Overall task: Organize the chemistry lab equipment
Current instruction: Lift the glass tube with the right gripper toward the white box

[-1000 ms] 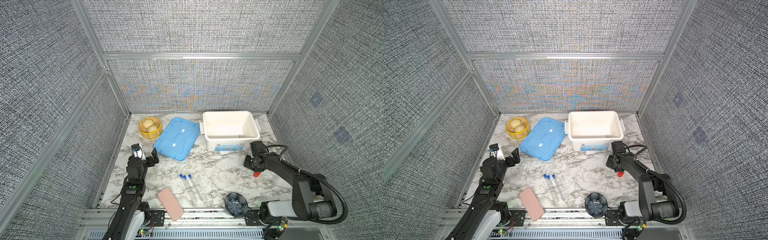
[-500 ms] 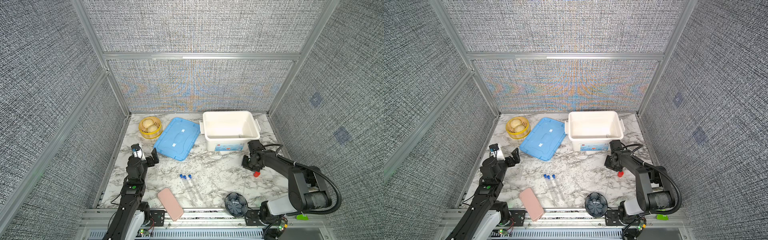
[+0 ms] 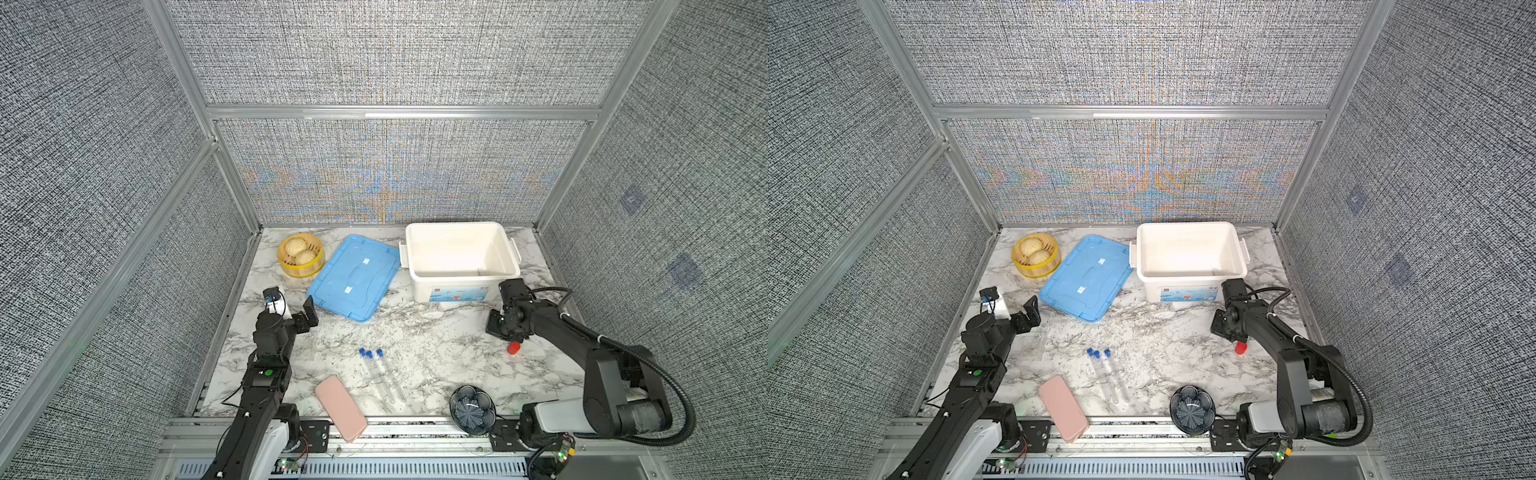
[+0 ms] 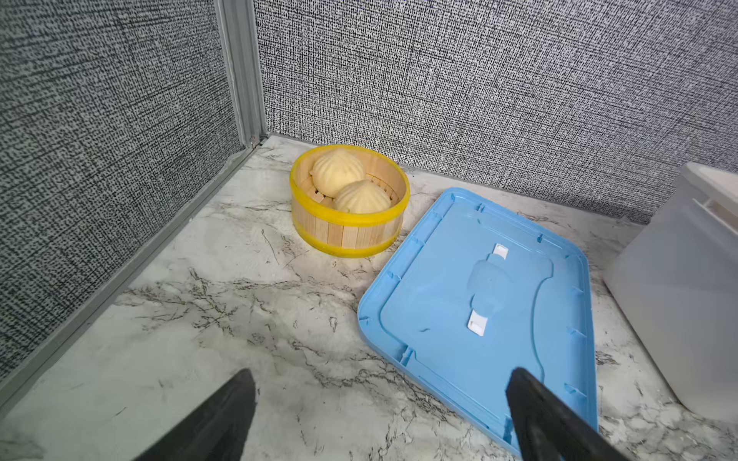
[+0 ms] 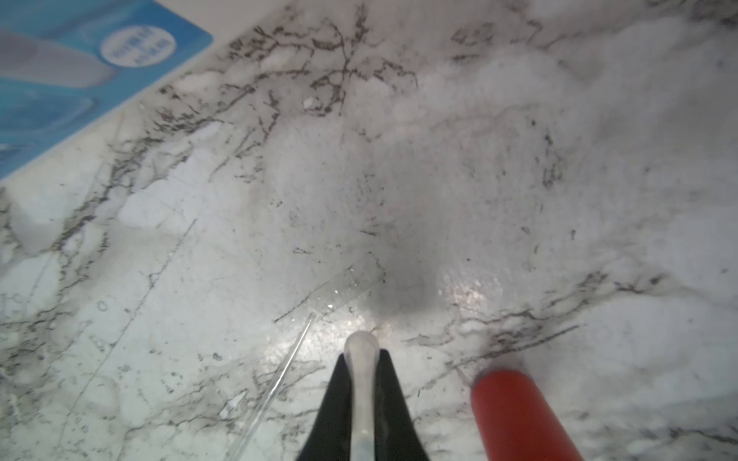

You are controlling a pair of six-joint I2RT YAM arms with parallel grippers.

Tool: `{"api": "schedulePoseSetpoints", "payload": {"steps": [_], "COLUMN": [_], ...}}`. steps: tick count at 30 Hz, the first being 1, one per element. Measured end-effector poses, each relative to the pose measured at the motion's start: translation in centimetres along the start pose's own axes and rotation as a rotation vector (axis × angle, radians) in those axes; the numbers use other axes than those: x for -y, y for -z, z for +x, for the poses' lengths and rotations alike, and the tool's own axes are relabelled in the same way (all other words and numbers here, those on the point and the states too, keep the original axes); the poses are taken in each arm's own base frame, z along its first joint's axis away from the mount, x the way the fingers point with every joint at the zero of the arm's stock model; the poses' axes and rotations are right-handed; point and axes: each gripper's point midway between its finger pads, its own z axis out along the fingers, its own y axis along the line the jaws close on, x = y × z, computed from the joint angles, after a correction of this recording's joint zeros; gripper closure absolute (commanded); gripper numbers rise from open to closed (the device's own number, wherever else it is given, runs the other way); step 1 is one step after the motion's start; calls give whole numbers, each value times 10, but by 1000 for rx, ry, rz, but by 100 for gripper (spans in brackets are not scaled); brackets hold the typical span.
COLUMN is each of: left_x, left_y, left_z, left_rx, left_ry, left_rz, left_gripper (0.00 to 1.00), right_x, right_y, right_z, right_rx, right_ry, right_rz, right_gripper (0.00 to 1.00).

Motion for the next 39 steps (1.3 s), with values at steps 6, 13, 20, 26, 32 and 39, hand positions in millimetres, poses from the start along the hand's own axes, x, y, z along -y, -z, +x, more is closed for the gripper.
{"api": "schedulePoseSetpoints", "payload": {"steps": [6,13,20,26,32,39], "left_x": [0,0,0,0,1,1], "left_y": [0,-1,0,1,2,2], "left_z": [-1,1,0,-1,-4,-4], "left_rx": [3,-6,-1,5,15,15], "left_ry": [0,0,0,0,-2,-3], "left_rz": [1,0,0,0,3,3], "left_gripper": [1,1,1,1,1,1], "right_x": [-17,-48,-81,-102,-124,-142], "right_y": [50,136,199,204,173,133], "right_z": [-21,-64,-106,-144,-184,-229], "right_rx": [99,295,449,488,449,401], "right_ry": [6,94,136,75,19,-92], "right_rz": [-87,-226,-354,-394,-392,-376], "right_gripper": [91,92,92,93,94,94]}}
